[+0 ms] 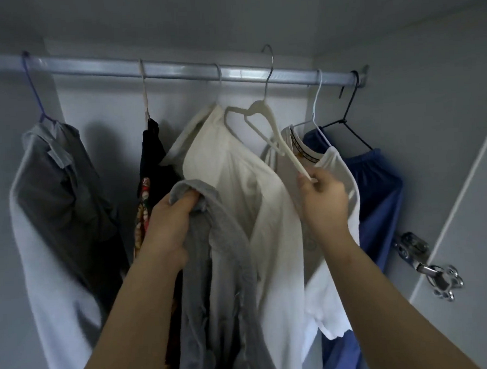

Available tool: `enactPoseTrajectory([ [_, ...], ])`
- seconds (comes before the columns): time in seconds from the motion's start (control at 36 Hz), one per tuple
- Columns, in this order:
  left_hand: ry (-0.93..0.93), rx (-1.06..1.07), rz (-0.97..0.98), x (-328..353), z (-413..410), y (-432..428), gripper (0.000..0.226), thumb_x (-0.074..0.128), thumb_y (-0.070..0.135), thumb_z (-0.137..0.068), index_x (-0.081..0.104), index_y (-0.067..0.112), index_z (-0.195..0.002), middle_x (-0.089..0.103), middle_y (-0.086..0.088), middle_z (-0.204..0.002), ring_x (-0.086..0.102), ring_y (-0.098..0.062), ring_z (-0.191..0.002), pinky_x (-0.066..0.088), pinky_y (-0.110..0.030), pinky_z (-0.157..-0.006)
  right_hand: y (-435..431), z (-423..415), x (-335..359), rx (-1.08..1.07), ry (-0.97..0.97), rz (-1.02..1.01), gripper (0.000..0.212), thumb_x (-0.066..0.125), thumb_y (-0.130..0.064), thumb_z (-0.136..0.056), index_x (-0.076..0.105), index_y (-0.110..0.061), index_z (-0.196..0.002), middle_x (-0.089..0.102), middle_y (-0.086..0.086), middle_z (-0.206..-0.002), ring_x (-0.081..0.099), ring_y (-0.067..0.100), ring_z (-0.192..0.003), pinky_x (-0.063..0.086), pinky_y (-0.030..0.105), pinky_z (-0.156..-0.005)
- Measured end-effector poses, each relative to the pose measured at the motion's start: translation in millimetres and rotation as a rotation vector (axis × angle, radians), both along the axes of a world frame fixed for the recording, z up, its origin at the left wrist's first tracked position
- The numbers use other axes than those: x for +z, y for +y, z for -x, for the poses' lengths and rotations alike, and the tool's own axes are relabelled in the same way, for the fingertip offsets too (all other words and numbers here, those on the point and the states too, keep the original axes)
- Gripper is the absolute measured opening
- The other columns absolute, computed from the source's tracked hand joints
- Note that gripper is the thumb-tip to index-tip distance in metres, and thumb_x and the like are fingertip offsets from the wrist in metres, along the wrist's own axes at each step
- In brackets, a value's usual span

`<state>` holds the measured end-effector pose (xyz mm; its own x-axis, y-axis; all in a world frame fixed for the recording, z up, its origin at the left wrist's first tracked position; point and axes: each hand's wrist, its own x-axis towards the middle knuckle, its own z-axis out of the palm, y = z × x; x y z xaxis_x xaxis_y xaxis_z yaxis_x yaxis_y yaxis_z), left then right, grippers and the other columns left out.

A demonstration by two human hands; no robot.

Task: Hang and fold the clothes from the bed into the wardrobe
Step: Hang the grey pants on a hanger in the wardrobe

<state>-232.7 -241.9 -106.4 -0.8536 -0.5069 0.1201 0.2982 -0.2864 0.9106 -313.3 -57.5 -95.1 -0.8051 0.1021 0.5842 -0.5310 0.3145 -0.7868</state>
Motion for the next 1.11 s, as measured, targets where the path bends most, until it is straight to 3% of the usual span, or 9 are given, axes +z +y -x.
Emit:
enactPoseTrajectory([
  [0.08,-0.023,-0.073,-0.037,-9.9,-20.7,11.1,0.026,0.060,0.022,-0.089,0.072,0.019,-0.066,0.072,-0.002,-0.068,0.070,-0.014,-0.062,0.053,-0.024,-0.052,7.4,-33.7,-10.0,-0.035,-0.004,0.062,0.015,0.052,-0.017,-0.092,0.057,-0.029,-0.083,0.056,-0.013,-0.063,0.054,-0.003,-0.056,0.037,0.007,-0.047],
  [0.25,-0.051,-0.160,-0.045,-17.5,-58.1,29.9,0.038,0.061,0.022,-0.088,0.073,0.021,-0.053,0.069,0.000,-0.062,0.068,-0.012,-0.058,0.053,-0.022,-0.050,30.9,-99.4,-32.8,-0.061,-0.105,0.249,0.017,0.056,-0.019,-0.086,0.063,-0.030,-0.076,0.045,-0.016,-0.043,0.040,0.002,-0.044,0.037,0.015,-0.048],
  [0.33,-0.067,-0.193,-0.066,-19.2,-73.8,38.0,0.024,0.063,0.022,-0.087,0.071,0.016,-0.065,0.070,0.000,-0.063,0.068,-0.011,-0.058,0.053,-0.022,-0.052,41.0,-134.1,-45.2,-0.055,-0.121,0.364,0.020,0.060,-0.018,-0.085,0.064,-0.031,-0.071,0.039,-0.012,-0.044,0.034,0.002,-0.042,0.033,0.011,-0.042],
  [0.47,-0.064,-0.299,-0.026,-24.2,-98.6,61.1,0.009,0.062,0.020,-0.087,0.069,0.016,-0.084,0.073,0.001,-0.070,0.070,-0.012,-0.063,0.052,-0.020,-0.049,58.0,-185.8,-69.1,-0.030,-0.203,0.459,0.029,0.059,-0.013,-0.086,0.068,-0.037,-0.072,0.033,0.002,-0.051,0.030,0.014,-0.049,0.031,0.021,-0.047],
  [0.61,-0.069,-0.483,-0.020,-37.8,-120.1,97.0,0.014,0.060,0.016,-0.088,0.068,0.016,-0.100,0.074,-0.004,-0.084,0.071,-0.014,-0.075,0.054,-0.022,-0.054,84.1,-224.0,-83.9,-0.023,-0.252,0.476,0.022,0.056,-0.005,-0.088,0.068,-0.021,-0.079,0.034,0.002,-0.048,0.029,0.011,-0.040,0.031,0.019,-0.041],
  [0.75,-0.092,-0.508,-0.023,-47.1,-127.8,126.1,0.013,0.057,0.020,-0.092,0.069,0.014,-0.091,0.074,-0.003,-0.079,0.071,-0.013,-0.070,0.053,-0.022,-0.051,115.4,-244.9,-91.3,0.093,-0.295,0.468,0.024,0.054,-0.002,-0.089,0.069,-0.017,-0.077,0.033,-0.008,-0.040,0.027,0.006,-0.035,0.027,0.015,-0.038],
  [0.92,-0.135,-0.536,-0.106,-57.9,-136.2,152.4,0.022,0.055,0.021,-0.093,0.054,0.008,-0.111,0.066,-0.011,-0.092,0.070,-0.018,-0.068,0.054,-0.028,-0.053,161.1,-266.8,-100.2,0.252,-0.376,0.455,0.015,0.059,-0.024,-0.077,0.071,-0.020,-0.071,0.027,-0.010,-0.041,0.022,0.007,-0.036,0.021,0.015,-0.039],
  [1.03,-0.166,-0.568,-0.134,-67.7,-145.1,169.7,0.014,0.059,0.028,-0.091,0.068,0.019,-0.096,0.071,-0.005,-0.073,0.069,-0.018,-0.066,0.056,-0.031,-0.056,181.4,-279.3,-111.2,0.259,-0.455,0.393,0.018,0.068,-0.027,-0.076,0.067,-0.016,-0.062,0.028,-0.007,-0.040,0.023,0.008,-0.037,0.023,0.018,-0.040],
  [1.11,-0.193,-0.524,-0.115,-74.1,-149.7,179.8,0.011,0.063,0.033,-0.087,0.073,0.029,-0.086,0.071,-0.003,-0.076,0.067,-0.022,-0.075,0.054,-0.032,-0.060,189.8,-285.0,-118.6,0.253,-0.510,0.305,0.020,0.059,-0.025,-0.070,0.064,-0.007,-0.064,0.041,0.001,-0.043,0.038,0.012,-0.041,0.034,0.018,-0.044],
])
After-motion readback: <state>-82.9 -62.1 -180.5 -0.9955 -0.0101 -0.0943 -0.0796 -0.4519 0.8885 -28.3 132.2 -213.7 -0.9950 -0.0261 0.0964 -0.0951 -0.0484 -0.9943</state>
